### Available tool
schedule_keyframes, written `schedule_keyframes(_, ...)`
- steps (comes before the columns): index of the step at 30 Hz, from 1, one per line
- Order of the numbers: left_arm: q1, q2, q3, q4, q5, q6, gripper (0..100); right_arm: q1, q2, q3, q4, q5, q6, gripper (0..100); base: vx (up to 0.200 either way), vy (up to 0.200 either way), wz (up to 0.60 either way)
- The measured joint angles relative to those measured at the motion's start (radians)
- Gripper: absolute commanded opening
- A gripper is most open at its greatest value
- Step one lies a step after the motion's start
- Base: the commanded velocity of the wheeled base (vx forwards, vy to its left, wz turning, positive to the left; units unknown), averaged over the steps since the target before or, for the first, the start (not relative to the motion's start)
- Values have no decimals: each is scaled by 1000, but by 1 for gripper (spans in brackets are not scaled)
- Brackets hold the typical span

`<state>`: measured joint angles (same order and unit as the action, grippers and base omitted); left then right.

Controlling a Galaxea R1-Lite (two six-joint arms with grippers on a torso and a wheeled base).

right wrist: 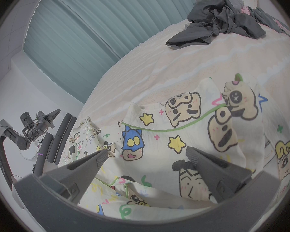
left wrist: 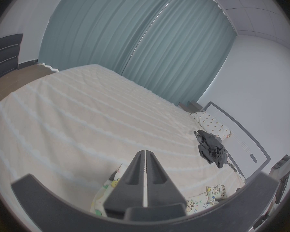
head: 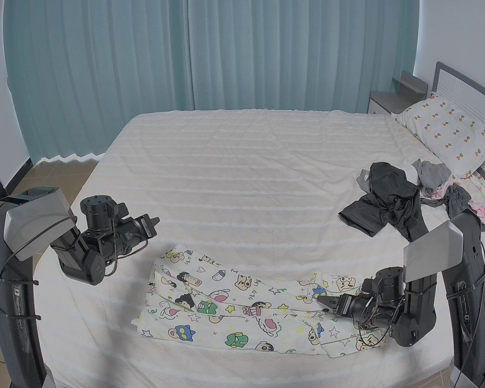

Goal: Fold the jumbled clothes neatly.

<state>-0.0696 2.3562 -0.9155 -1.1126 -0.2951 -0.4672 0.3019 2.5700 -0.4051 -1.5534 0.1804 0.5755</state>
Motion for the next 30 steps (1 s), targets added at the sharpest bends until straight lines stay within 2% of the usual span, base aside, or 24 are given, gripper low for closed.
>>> schedule_keyframes(3,0,3,1,35,-1,0,0,0,0,0,0,0,0,100,0,0,0)
schedule_keyframes(6,-2,7,-21,144,-2,4,0,0,0,0,0,0,1,100,0,0,0)
schedule_keyframes(7,-4,8,-40,211,-3,8,100,0,0,0,0,0,1,100,0,0,0)
schedule_keyframes(9,-6,10,-65,280,-3,17,100,0,0,1,0,0,1,100,0,0,0)
schedule_keyframes(10,-10,14,-114,378,-3,39,100,1,1,1,0,0,1,100,0,0,0)
schedule_keyframes(11,-12,17,-147,419,-3,54,100,1,1,1,0,0,1,100,0,0,0)
schedule_keyframes(20,-41,72,-346,632,-2,179,100,2,2,2,0,0,0,100,0,0,0)
schedule_keyframes(23,-53,106,-402,666,8,224,100,3,3,1,0,0,0,100,0,0,0)
schedule_keyframes(30,-74,186,-485,683,58,240,100,3,7,1,0,-1,-1,100,0,0,0)
